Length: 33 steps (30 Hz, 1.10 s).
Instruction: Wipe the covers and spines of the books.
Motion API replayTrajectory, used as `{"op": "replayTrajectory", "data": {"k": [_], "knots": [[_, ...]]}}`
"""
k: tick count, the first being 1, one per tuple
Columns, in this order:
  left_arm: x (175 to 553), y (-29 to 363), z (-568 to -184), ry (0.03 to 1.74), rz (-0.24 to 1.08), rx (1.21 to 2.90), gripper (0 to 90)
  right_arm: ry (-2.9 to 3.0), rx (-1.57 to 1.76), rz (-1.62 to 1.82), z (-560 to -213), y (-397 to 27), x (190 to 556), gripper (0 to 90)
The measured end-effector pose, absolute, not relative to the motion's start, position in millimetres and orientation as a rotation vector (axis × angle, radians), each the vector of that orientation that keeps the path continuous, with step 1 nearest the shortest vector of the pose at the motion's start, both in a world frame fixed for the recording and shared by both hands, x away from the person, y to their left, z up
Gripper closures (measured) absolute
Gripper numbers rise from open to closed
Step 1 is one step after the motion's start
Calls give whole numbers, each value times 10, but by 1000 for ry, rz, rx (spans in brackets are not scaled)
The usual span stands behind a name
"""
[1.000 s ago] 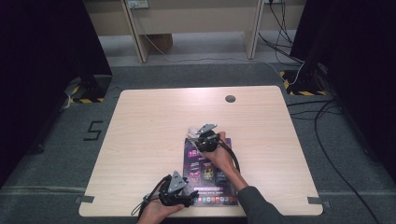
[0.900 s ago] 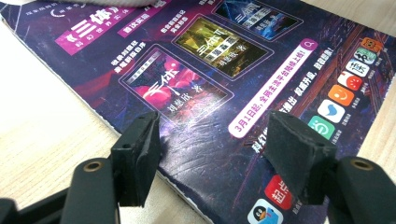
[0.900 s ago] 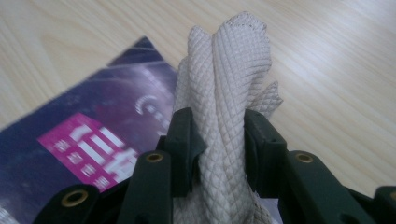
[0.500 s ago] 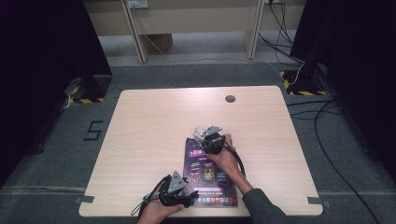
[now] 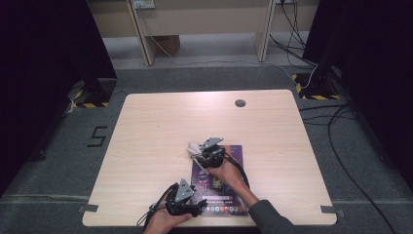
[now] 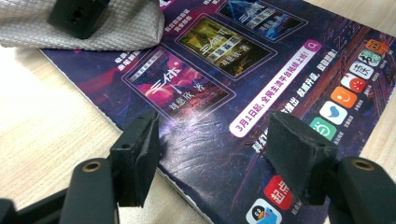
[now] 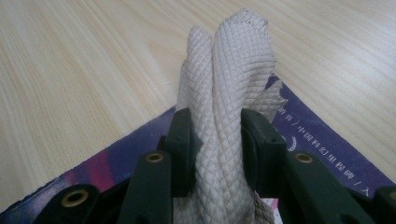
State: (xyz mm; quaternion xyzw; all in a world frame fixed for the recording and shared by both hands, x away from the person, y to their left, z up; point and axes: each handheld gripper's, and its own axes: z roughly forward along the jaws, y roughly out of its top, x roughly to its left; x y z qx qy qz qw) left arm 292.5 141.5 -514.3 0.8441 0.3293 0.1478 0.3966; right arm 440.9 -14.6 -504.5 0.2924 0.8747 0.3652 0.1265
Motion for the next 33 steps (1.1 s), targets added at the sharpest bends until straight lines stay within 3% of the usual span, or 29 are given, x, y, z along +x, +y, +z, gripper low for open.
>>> {"op": "replayTrajectory", "data": {"k": [8, 28, 33], "knots": [[2917, 1418, -5149, 839, 378, 2132, 345, 2532, 865, 1004, -5015, -265, 4436, 642], [2916, 1417, -5149, 840, 379, 2131, 344, 2349, 1112, 873, -4980, -1276, 4506, 625], [2917, 1418, -5148, 839, 378, 2132, 344, 2324, 1152, 889, -4991, -1368, 4474, 631]]}}
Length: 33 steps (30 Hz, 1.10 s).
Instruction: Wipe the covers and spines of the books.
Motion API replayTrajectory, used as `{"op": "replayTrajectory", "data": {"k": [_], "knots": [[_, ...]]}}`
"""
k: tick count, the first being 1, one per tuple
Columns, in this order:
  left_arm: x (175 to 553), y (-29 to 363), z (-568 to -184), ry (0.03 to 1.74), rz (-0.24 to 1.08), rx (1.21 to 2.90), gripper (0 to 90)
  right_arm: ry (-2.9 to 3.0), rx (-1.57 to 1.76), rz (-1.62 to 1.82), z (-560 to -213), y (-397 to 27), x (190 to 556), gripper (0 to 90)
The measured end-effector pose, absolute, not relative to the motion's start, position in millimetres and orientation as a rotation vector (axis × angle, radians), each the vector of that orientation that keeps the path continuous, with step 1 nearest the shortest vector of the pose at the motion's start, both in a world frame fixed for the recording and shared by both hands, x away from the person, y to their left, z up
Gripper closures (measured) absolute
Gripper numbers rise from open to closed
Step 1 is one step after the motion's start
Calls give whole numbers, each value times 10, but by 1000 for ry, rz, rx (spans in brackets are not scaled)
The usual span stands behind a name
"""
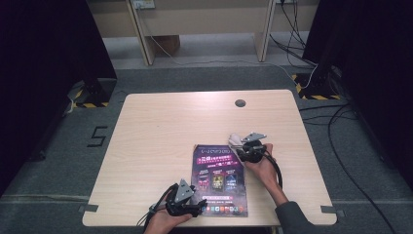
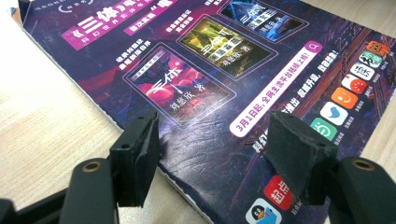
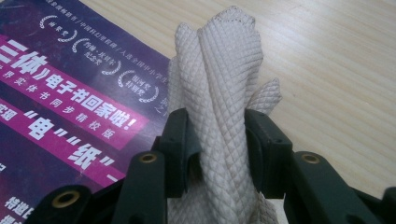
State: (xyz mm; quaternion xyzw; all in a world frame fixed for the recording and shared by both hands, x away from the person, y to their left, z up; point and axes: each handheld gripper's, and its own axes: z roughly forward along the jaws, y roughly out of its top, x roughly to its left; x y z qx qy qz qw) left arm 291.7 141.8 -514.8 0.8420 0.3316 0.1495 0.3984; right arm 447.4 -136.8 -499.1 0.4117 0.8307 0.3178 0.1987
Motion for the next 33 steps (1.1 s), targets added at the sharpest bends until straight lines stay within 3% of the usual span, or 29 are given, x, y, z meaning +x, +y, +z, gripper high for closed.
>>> {"op": "replayTrajectory", "data": {"k": [12, 14, 25, 33], "knots": [[2918, 1418, -5147, 841, 380, 2133, 343, 2398, 1043, 902, -4987, -1188, 4231, 647], [2914, 1417, -5150, 841, 382, 2129, 343, 2397, 1040, 908, -4990, -1203, 4249, 614], [2916, 1419, -5151, 839, 381, 2129, 342, 2261, 1145, 879, -5019, -1353, 4484, 619], [2921, 1419, -5149, 840, 377, 2131, 340, 2334, 1099, 914, -5012, -1227, 4359, 660]]}}
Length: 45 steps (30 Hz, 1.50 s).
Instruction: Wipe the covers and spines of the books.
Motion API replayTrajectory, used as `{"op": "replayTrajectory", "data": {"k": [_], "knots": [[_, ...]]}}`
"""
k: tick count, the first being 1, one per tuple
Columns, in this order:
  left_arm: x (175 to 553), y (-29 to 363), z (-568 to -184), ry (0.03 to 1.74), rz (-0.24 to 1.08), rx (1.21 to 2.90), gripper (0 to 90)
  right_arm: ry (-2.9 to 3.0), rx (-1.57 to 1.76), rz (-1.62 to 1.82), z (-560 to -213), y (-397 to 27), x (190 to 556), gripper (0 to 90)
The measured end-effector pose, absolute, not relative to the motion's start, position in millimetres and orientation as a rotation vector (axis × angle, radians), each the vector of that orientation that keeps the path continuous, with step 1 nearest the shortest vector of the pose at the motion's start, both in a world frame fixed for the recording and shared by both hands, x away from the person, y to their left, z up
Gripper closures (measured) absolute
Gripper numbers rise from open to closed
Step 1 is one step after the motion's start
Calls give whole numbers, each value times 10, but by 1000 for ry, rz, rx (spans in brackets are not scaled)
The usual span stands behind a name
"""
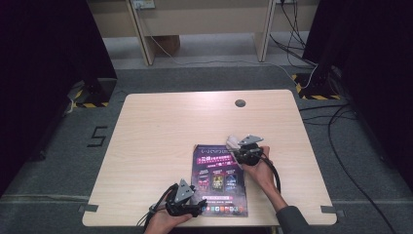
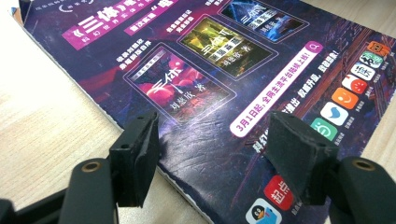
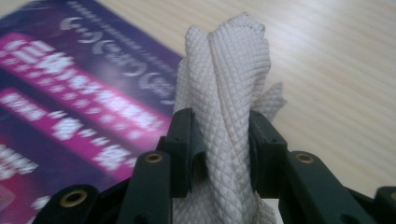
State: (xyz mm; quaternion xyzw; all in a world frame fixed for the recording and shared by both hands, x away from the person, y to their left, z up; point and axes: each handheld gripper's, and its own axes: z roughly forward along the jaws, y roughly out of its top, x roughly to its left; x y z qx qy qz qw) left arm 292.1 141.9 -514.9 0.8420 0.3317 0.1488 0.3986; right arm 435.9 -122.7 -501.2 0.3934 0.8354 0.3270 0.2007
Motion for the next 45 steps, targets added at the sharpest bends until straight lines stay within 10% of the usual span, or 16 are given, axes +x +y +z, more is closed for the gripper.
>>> {"op": "replayTrajectory", "data": {"k": [45], "knots": [[2841, 1553, -5105, 895, 454, 2166, 207, 2551, 842, 1060, -5044, -303, 4046, 638]]}}
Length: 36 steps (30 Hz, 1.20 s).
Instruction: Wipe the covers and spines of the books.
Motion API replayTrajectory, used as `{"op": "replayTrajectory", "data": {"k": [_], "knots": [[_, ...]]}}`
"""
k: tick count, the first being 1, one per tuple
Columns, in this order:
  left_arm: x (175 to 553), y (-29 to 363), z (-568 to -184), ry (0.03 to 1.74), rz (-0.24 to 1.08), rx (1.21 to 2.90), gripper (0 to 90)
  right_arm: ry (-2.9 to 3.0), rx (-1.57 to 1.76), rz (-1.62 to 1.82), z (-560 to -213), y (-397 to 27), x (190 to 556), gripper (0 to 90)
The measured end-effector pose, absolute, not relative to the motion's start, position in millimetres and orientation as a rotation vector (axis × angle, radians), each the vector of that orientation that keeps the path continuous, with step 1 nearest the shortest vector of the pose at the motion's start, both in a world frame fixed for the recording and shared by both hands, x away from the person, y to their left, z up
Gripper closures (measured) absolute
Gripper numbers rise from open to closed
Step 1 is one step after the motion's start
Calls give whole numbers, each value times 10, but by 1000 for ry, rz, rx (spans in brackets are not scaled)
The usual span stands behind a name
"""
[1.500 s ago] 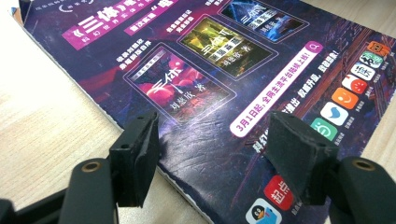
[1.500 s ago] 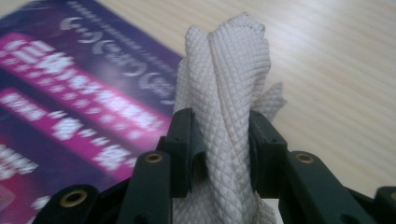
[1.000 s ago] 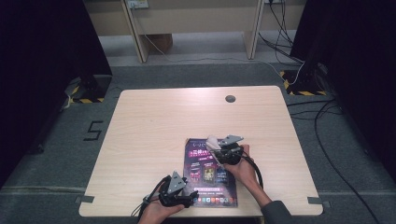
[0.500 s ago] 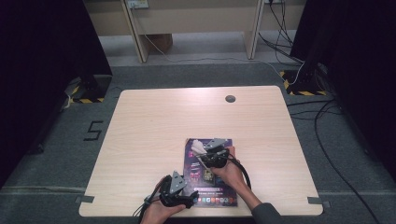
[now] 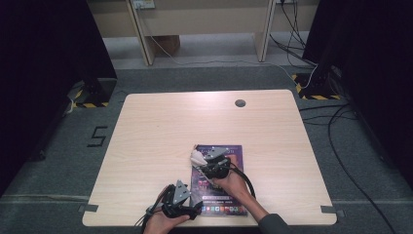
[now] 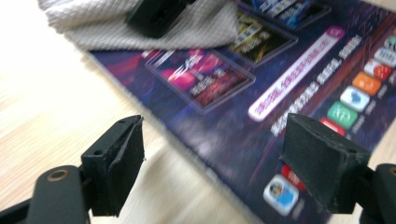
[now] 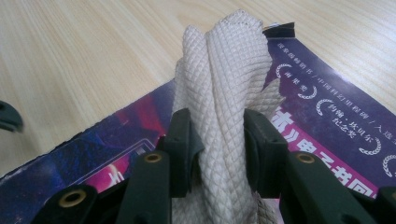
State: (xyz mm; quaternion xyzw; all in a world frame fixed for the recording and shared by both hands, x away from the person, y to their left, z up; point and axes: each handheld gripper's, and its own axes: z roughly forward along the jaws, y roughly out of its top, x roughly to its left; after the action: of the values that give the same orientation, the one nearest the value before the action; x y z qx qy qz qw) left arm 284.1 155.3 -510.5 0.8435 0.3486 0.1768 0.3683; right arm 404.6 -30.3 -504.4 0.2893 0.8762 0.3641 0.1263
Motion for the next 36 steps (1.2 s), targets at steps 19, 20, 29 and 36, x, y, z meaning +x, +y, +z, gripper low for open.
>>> {"op": "replayTrajectory", "data": {"k": [19, 20, 29, 36], "knots": [[2605, 1610, -5091, 838, 380, 2175, 354, 2613, 751, 1074, -5038, -243, 3850, 648], [2606, 1607, -5094, 839, 381, 2174, 355, 2613, 751, 1067, -5034, -243, 3851, 640], [2608, 1600, -5105, 843, 369, 2169, 370, 2563, 843, 1016, -5015, -511, 3944, 637], [2610, 1597, -5105, 844, 369, 2172, 370, 2481, 980, 940, -4979, -1039, 3988, 630]]}}
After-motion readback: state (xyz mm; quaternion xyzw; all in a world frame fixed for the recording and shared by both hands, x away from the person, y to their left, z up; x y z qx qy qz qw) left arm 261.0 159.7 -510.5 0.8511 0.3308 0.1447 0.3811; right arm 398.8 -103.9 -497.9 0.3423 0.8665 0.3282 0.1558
